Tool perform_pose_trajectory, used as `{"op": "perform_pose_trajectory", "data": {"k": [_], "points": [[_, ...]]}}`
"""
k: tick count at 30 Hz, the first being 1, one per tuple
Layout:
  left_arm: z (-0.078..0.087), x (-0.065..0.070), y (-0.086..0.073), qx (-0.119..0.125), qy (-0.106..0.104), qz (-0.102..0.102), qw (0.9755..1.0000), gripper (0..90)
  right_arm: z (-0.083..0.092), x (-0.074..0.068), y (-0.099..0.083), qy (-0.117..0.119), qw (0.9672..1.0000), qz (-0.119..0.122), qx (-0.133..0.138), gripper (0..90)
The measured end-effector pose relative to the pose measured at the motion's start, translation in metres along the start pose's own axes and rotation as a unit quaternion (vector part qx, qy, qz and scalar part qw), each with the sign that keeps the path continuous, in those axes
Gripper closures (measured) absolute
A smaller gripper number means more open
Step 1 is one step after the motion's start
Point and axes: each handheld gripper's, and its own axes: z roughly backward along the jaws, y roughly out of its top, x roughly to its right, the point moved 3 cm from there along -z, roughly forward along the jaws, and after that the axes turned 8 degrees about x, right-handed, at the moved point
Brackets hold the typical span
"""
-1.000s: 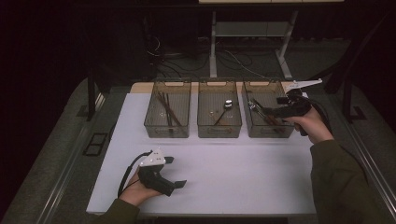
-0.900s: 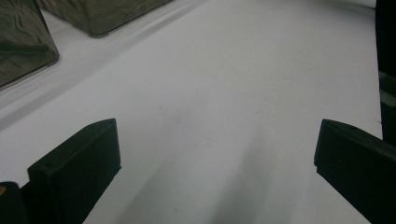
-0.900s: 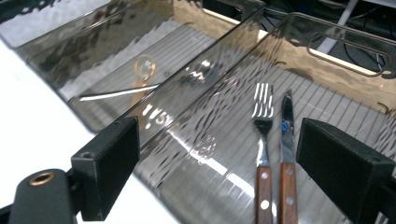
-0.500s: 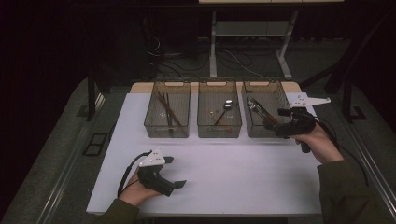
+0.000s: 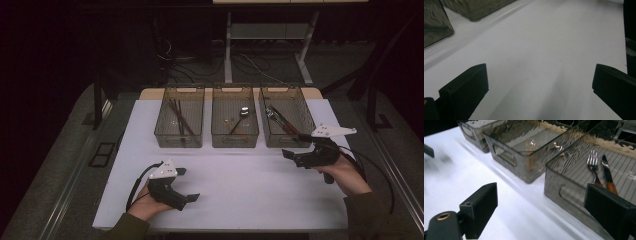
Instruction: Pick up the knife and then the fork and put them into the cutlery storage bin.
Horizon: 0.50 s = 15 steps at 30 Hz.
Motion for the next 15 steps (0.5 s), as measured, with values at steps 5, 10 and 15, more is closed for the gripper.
{"op": "perform_pose_trajectory", "data": {"k": [5, 10, 15], "points": [[0.0, 0.0, 0.0, 0.0, 0.0, 0.002, 1.0, 0.0, 0.005, -0.006, -0.014, -0.005, 1.0, -0.004, 0.004, 11.4], [0.0, 0.0, 0.0, 0.001, 0.0, 0.001, 1.0, 0.0, 0.008, -0.012, -0.028, -0.007, 0.9999, -0.004, 0.008, 11.4], [0.0, 0.0, 0.0, 0.001, -0.001, 0.001, 1.0, 0.0, 0.009, -0.02, -0.042, -0.002, 1.0, 0.001, 0.004, 11.4]]}}
